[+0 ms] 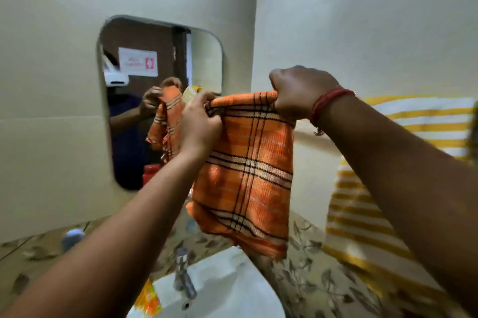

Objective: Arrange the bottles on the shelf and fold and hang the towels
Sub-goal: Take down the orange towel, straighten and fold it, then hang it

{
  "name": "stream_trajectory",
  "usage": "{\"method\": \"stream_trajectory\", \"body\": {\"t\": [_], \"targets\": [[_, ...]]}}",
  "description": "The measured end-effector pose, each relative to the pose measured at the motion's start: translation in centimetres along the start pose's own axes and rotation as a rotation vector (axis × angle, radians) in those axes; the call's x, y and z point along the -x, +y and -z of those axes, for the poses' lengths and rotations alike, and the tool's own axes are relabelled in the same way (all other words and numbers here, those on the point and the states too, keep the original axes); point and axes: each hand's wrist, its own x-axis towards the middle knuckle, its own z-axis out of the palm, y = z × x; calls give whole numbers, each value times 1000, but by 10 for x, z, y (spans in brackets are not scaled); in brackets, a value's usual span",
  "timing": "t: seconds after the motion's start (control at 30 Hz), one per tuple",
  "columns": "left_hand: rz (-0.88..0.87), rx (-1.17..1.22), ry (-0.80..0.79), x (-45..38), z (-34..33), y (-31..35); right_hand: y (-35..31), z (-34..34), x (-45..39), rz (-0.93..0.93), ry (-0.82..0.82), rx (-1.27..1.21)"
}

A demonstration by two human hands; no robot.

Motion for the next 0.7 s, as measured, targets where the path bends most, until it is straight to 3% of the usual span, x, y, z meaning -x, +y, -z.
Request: {"method": "stream_trajectory", "body": {"t": [0.23,0.33,0.53,0.7], "targets": [[58,258,-18,-73,-96,29,66,36,-47,11,82,337],[77,396,-160,-85,-138,52,99,37,-66,34,182,453],[-162,110,-393,-100,-199,63,151,18,-92,24,102,627],[-185,82,-401,-103,-204,51,139,-5,-91,220,35,849]]}}
